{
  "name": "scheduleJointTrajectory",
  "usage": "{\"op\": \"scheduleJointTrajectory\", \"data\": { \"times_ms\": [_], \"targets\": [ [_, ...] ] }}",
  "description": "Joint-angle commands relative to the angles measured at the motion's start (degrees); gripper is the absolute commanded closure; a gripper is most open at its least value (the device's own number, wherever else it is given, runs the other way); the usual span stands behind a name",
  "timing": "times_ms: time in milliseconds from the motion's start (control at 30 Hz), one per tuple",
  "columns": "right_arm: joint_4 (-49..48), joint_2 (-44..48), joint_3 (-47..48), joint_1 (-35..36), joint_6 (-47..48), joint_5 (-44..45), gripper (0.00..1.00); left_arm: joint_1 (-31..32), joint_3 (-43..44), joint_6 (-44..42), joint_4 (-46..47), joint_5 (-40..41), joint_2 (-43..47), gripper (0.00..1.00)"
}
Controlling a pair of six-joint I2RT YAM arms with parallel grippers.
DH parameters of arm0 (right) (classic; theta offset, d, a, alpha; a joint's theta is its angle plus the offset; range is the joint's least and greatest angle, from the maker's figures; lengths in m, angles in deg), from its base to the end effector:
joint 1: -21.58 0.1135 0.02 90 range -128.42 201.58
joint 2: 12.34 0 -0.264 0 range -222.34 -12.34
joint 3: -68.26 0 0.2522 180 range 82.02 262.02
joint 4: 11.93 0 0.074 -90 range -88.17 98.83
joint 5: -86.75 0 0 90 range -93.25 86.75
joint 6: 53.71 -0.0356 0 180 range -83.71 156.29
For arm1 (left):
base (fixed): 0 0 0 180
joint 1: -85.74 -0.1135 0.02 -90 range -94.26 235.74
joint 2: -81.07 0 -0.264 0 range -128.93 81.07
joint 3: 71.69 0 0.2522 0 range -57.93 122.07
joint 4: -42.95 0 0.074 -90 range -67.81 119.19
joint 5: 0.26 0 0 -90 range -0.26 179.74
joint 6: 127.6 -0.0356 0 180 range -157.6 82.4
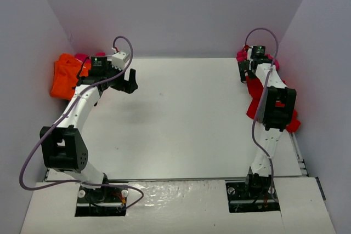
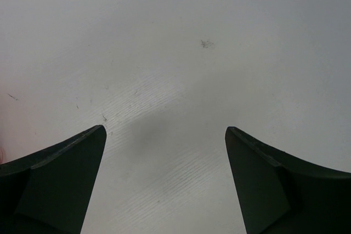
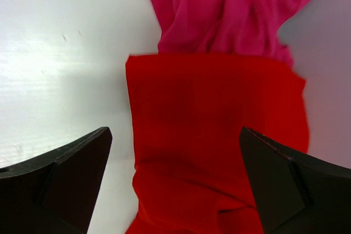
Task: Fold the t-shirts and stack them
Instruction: Grab crumpled tshirt from the corner of the board with the right arm
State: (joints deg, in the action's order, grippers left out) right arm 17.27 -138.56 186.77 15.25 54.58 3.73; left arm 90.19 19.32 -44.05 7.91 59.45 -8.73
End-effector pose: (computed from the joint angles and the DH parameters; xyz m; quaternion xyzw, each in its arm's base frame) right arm 0.5097 -0.0609 0.2270 -0.0660 0.8909 -0.1483 0.4242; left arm 0.3558 -0.0457 0.3245 0.2033 0.8361 -0.2225 0.4584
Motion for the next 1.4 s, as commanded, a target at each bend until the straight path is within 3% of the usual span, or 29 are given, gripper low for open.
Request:
{"op": "scheduleJointTrajectory", "data": {
  "times_ms": [0,167,467,600,633,733,767,1067,1200,1367],
  "targets": [
    [0.8,1.4,3.7,-0.7,1.4,4.5,0.00,0.6,-0.6,-3.5,-0.3,1.3,3.9,0.09],
    [3.3,-2.8,7.7,-2.0,2.2,7.4,0.02,1.0,-3.3,-3.7,0.5,1.4,4.0,0.09],
    [3.5,9.4,-10.6,-5.2,4.7,8.0,0.08,1.4,-4.3,-3.8,2.0,0.1,3.0,0.09],
    [3.8,16.0,-18.4,-7.4,6.7,6.3,0.19,1.9,-3.9,-4.1,1.6,0.2,3.0,0.09],
    [4.0,16.8,-19.2,-7.8,7.1,6.6,0.24,2.0,-3.9,-4.2,1.5,0.1,2.9,0.10],
    [4.1,20.0,-20.9,-8.2,8.8,6.8,0.92,2.6,-3.5,-4.3,1.4,0.4,2.9,0.10],
    [4.0,20.5,-20.9,-8.2,8.9,7.0,1.00,2.7,-3.5,-4.3,1.4,0.4,2.9,0.10],
    [3.6,30.8,-15.0,-8.2,7.0,-1.1,1.00,3.8,-3.4,-5.4,1.0,2.8,3.4,0.10],
    [3.4,37.1,-11.5,-7.4,3.3,-9.8,1.00,3.8,-3.9,-5.1,1.5,2.7,3.8,0.10],
    [4.5,42.6,-10.3,-1.7,4.4,-20.6,1.00,3.9,-3.7,-5.0,1.7,3.0,4.3,0.10]
  ]
}}
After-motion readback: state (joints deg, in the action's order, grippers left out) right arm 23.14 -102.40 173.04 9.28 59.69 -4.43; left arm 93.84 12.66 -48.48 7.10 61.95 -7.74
